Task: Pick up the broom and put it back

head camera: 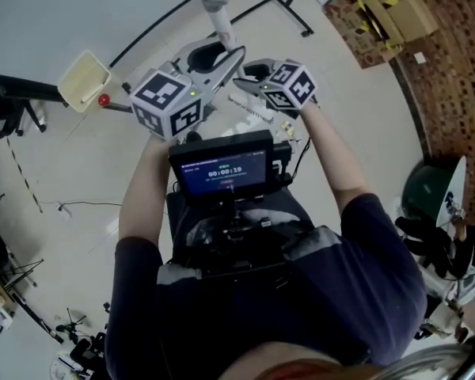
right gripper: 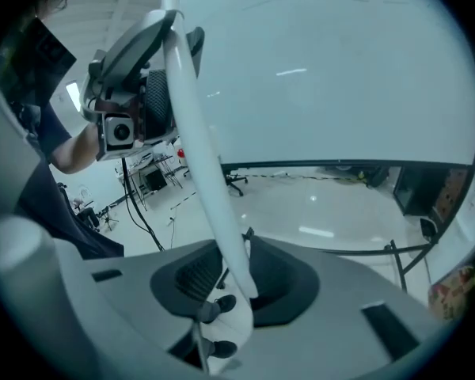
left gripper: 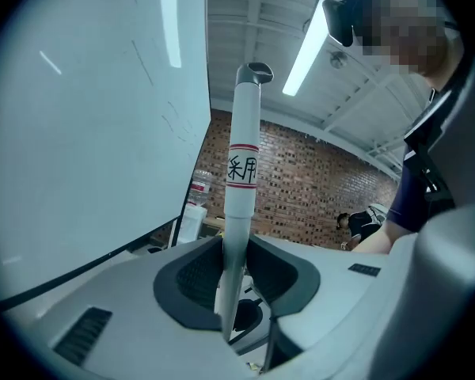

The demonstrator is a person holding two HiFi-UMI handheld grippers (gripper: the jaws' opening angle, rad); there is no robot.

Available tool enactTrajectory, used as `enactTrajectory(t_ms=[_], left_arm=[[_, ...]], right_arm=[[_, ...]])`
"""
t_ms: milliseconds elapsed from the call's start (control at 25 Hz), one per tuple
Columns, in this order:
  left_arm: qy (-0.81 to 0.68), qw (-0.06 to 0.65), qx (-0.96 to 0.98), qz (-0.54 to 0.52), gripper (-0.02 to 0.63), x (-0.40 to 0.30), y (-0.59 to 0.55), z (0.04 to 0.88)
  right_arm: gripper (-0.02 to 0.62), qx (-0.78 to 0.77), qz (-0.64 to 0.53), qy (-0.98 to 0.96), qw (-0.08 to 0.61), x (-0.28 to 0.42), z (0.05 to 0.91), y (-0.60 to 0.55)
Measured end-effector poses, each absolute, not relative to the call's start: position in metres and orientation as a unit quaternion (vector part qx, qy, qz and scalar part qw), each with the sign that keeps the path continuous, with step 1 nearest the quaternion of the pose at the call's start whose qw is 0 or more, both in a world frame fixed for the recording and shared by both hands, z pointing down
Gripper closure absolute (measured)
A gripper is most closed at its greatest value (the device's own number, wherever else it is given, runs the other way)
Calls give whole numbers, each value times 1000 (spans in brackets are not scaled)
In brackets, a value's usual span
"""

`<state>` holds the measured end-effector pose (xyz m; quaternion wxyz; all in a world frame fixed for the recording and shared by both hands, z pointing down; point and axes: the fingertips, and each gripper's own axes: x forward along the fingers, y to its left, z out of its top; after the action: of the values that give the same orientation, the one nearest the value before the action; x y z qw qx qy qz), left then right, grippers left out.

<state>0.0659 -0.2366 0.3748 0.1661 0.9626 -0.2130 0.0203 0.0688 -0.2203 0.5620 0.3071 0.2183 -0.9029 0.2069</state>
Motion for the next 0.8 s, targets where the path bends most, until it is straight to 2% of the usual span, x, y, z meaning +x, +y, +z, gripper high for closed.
enactTrajectory(t_ms=[440,800], left_arm=[[-237,268,933,28,512,-13,-300,463],[-280,303,908,66,503,-10,-348,561]], right_arm=[[488,202,201,-857,429,1,644,-258],[488,151,195,-826,507,-10,745,-307]])
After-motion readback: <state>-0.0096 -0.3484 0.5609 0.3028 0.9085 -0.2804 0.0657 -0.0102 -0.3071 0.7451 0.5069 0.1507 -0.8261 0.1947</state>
